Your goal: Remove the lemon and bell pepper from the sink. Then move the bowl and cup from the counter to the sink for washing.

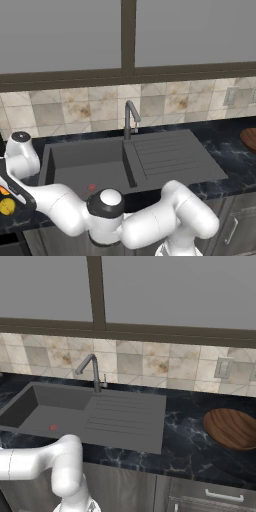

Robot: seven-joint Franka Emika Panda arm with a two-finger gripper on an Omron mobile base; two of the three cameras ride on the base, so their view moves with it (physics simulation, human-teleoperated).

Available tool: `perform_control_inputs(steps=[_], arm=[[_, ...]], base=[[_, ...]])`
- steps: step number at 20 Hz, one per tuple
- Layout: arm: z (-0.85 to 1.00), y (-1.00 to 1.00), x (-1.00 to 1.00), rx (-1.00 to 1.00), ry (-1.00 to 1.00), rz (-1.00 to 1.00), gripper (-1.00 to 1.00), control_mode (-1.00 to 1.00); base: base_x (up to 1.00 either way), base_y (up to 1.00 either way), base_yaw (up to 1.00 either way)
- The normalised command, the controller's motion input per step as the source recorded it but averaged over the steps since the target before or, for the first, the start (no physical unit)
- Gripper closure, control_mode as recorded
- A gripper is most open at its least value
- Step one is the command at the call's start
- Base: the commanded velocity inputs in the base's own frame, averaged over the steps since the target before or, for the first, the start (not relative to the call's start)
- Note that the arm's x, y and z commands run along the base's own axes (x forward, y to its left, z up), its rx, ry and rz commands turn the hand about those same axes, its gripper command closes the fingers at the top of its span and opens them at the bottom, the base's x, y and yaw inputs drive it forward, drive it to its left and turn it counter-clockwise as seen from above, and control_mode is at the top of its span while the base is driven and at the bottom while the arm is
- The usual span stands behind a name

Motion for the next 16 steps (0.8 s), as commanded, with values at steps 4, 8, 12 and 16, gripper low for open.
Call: perform_control_inputs(steps=[4,8,12,16], arm=[[-0.05,0.11,0.07,0.00,0.00,0.00,-1.00,-1.00],[-0.02,0.12,0.08,0.00,0.00,0.00,-1.00,-1.00],[-0.04,0.11,0.05,0.00,0.00,0.00,-1.00,-1.00],[-0.06,0.11,0.00,0.00,0.00,0.00,-1.00,-1.00]], base=[[0.00,0.00,0.00],[0.00,0.00,0.00],[0.00,0.00,0.00],[0.00,0.00,0.00]])
